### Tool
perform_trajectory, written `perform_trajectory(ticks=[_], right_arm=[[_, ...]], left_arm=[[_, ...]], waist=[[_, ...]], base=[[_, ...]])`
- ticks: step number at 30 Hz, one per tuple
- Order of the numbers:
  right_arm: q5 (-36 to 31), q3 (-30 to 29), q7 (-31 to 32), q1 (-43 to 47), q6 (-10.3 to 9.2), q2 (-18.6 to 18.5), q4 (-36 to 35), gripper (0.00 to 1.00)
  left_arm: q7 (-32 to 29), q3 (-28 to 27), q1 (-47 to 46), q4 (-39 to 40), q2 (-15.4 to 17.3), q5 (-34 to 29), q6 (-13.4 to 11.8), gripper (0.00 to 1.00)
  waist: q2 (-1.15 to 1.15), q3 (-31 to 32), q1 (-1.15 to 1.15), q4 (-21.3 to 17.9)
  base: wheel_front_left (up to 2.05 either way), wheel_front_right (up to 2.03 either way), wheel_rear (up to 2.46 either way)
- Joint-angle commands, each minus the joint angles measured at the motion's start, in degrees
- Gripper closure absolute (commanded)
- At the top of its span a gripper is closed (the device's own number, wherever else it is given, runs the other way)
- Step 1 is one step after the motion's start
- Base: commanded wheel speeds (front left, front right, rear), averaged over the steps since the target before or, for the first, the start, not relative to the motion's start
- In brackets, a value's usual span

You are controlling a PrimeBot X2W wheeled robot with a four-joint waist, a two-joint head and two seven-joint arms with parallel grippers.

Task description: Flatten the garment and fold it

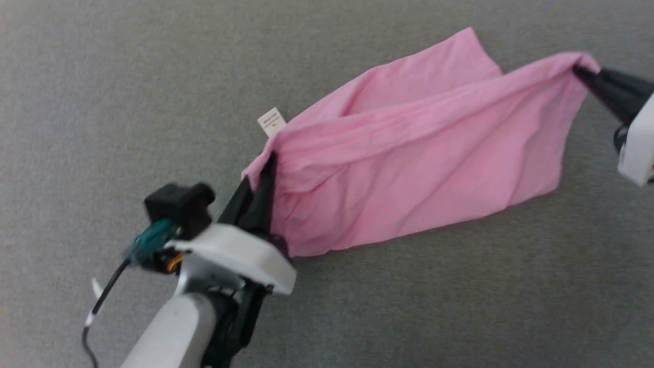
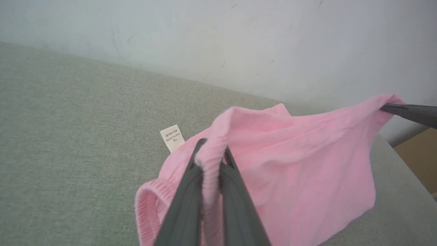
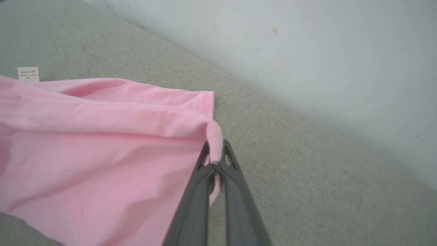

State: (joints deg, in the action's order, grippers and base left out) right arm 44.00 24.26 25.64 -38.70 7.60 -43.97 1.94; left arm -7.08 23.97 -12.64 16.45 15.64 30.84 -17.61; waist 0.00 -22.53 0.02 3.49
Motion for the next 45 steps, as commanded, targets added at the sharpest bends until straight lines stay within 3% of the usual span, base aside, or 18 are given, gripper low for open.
perform_trajectory(ticks=[1,6,12,13,14,15,16,18,19,22,27,34,37,45], right_arm=[[0.6,1.9,-0.1,-4.2,-0.11,-0.6,2.7,1.0],[1.1,7.6,-2.7,-13.3,-0.11,-1.5,8.9,1.0],[1.6,14.4,-8.3,-19.4,-0.11,-1.8,14.6,1.0],[2.1,15.5,-8.9,-19.9,-0.11,-1.7,15.6,0.83],[2.5,16.5,-9.6,-20.2,-0.11,-1.6,16.5,0.56],[2.8,17.5,-10.3,-20.5,-0.11,-1.5,17.3,0.13],[3.3,18.5,-10.9,-20.6,-0.11,-1.3,18.0,0.0],[4.0,20.2,-13.1,-20.7,-0.11,-1.1,18.9,0.0],[4.2,20.7,-14.7,-20.6,-0.11,-1.1,19.3,0.0],[4.5,21.9,-17.8,-20.0,-0.11,-1.1,19.8,0.0],[5.5,20.9,-28.0,-17.1,-0.11,-1.1,19.7,0.0],[5.2,15.1,-36.1,-7.5,-0.11,-1.5,15.2,0.0],[4.6,11.3,-36.1,-1.6,-0.11,-1.8,11.9,0.0],[0.0,-1.0,-29.6,14.5,-0.11,0.2,1.7,0.0]], left_arm=[[0.3,0.7,-3.2,-2.0,-1.1,0.1,1.0,1.0],[2.3,1.3,-8.6,-6.4,-3.3,-0.7,2.2,1.0],[5.2,0.6,-8.7,-8.7,-4.2,-0.4,2.1,1.0],[5.3,0.6,-8.4,-8.9,-4.5,0.2,2.4,1.0],[5.2,0.9,-8.2,-9.2,-4.5,0.5,2.9,1.0],[4.8,1.7,-8.2,-9.4,-4.3,0.8,3.9,1.0],[4.3,2.4,-8.1,-9.6,-4.3,1.3,4.7,1.0],[3.5,3.1,-8.1,-9.7,-4.4,1.8,5.4,0.3],[3.5,3.3,-8.0,-9.7,-4.5,1.9,5.4,0.02],[3.9,3.0,-7.7,-9.5,-4.4,1.6,4.9,0.0],[4.8,1.4,-5.6,-8.2,-3.1,0.6,2.4,0.0],[1.2,-2.5,-1.2,-4.0,2.1,0.9,-0.9,0.0],[-4.2,-3.6,0.5,-1.3,5.9,1.5,-1.8,0.0],[-25.6,-2.6,2.9,7.1,15.6,6.8,-2.1,0.0]], waist=[[0.0,-6.3,-0.02,5.4],[0.0,-9.8,-0.02,7.2],[0.0,-11.3,-0.02,8.2],[0.0,-11.4,-0.02,8.3],[0.0,-11.4,-0.02,8.3],[0.0,-11.5,-0.02,8.3],[0.0,-11.4,-0.02,8.3],[0.0,-11.2,-0.02,8.2],[0.0,-10.9,-0.02,8.1],[0.0,-10.0,-0.02,7.6],[0.0,-6.3,-0.02,5.8],[0.0,1.2,-0.02,1.9],[0.0,3.8,-0.02,0.2],[0.0,8.0,-0.02,-4.5]], base=[[0.0,0.0,0.0],[0.0,0.0,0.0],[0.0,0.0,0.0],[0.0,0.0,0.0],[0.0,0.0,0.0],[0.0,0.0,0.0],[0.0,0.0,0.0],[0.0,0.0,0.0],[0.0,0.0,0.0],[0.0,0.0,0.0],[0.0,0.0,0.0],[0.0,0.0,0.0],[0.0,0.0,0.0],[0.0,0.0,0.0]])
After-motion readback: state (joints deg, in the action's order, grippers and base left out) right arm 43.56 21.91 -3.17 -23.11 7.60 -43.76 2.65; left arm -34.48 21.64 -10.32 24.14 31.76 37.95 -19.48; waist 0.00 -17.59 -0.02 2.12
